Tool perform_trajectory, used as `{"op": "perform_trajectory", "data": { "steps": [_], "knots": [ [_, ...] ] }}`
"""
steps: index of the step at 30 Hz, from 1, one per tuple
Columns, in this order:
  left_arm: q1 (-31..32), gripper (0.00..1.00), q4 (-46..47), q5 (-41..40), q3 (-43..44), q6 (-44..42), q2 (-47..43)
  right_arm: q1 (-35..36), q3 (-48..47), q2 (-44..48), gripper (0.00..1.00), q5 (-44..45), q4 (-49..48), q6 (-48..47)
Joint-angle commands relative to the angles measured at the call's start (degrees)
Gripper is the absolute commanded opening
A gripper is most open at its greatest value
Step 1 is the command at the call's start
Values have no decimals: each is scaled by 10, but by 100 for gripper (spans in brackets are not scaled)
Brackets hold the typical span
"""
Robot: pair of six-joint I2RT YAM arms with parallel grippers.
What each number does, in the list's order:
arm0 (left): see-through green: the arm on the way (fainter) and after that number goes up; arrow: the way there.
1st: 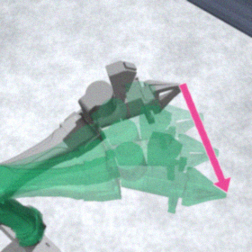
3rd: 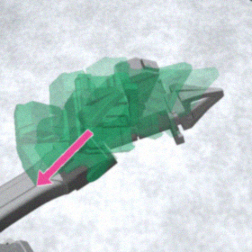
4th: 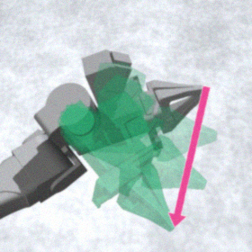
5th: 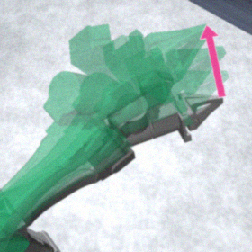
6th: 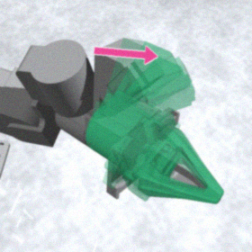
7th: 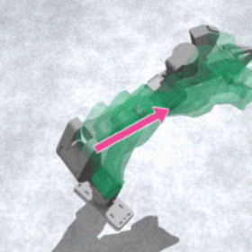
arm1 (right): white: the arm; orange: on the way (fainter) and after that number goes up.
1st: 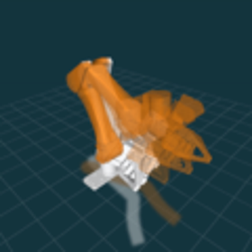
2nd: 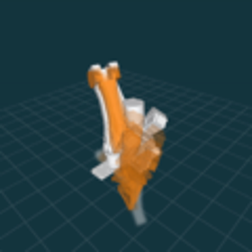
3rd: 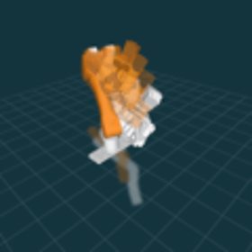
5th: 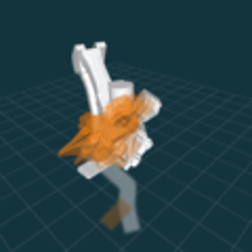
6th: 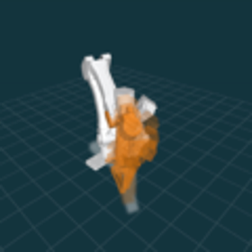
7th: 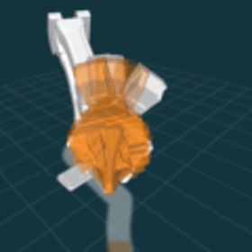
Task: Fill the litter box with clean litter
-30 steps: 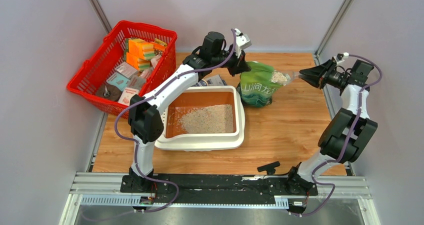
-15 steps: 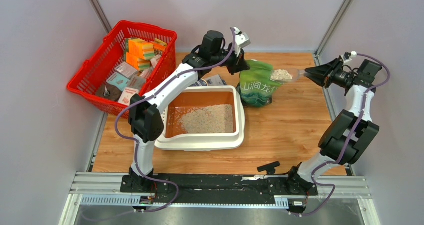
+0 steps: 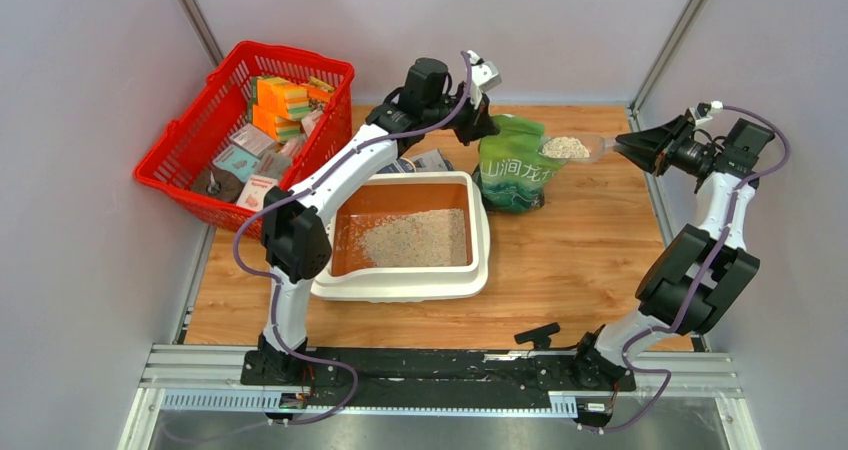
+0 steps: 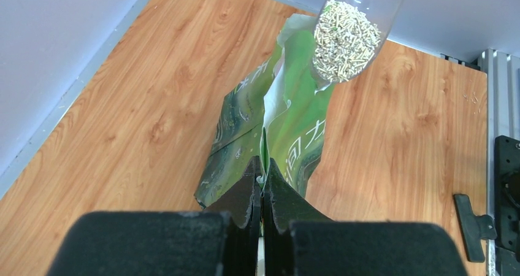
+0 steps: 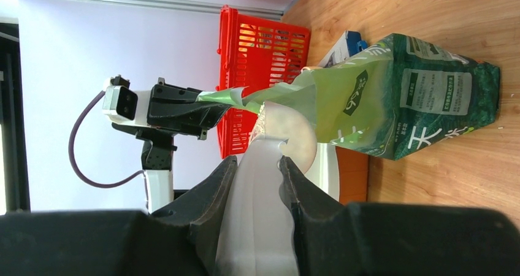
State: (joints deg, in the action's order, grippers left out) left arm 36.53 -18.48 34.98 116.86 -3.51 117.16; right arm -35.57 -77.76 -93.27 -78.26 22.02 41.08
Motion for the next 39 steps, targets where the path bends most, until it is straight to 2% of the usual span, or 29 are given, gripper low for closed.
{"op": "perform_trajectory", "data": {
  "steps": [1, 5, 14, 18, 23, 30, 39],
  "knots": [
    [-14, 0, 34, -6, 44, 6, -18, -3, -6, 27, 0, -31, -4, 18],
    [-14, 1, 30, -11, 44, 7, -16, -3, 0, 24, 0, -32, -7, 24],
    [-14, 11, 22, -31, 47, 14, -14, 7, 16, 36, 0, -37, -8, 32],
    [-14, 27, 18, -30, 49, 13, -16, 20, 24, 40, 0, -40, -11, 37],
    [-16, 38, 10, -30, 47, 6, -22, 37, 28, 47, 0, -42, -12, 42],
    [-23, 40, 4, -35, 33, -1, -39, 65, 41, 57, 0, -44, -11, 53],
    [-57, 41, -14, -44, -18, -24, -102, 146, 73, 83, 0, -38, -22, 80]
  ]
}}
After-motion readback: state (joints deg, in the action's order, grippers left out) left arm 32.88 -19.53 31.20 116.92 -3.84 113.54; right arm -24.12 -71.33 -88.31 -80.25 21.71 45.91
